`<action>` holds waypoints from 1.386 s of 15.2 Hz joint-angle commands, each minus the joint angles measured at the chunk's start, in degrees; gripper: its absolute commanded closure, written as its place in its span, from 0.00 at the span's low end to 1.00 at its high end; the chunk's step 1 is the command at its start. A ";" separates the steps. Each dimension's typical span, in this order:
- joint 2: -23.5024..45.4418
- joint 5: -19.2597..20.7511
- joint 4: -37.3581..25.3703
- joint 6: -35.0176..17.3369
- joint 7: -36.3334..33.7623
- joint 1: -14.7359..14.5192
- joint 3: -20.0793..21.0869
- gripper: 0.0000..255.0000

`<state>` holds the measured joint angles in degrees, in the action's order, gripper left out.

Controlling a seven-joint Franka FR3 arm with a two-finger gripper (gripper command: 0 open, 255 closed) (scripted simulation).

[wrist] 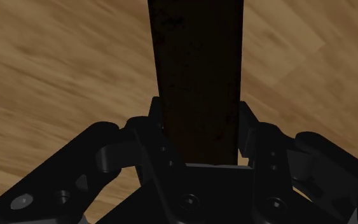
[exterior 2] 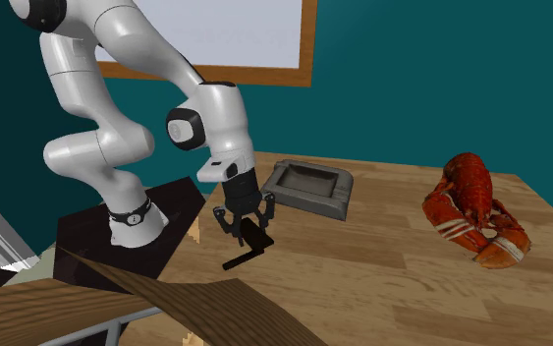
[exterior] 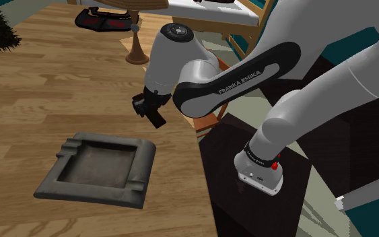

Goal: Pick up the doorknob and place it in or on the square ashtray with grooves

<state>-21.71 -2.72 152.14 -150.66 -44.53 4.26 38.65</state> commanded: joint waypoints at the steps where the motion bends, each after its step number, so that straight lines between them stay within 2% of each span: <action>1: 0.01 0.00 0.02 0.01 0.00 0.01 0.00 1.00; 8: 0.02 0.01 0.01 0.00 0.00 0.01 0.00 1.00; 21: -6.63 -3.27 -5.33 11.78 4.30 -3.36 -5.00 1.00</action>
<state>-28.04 -5.93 147.49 -139.87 -40.32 1.00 33.83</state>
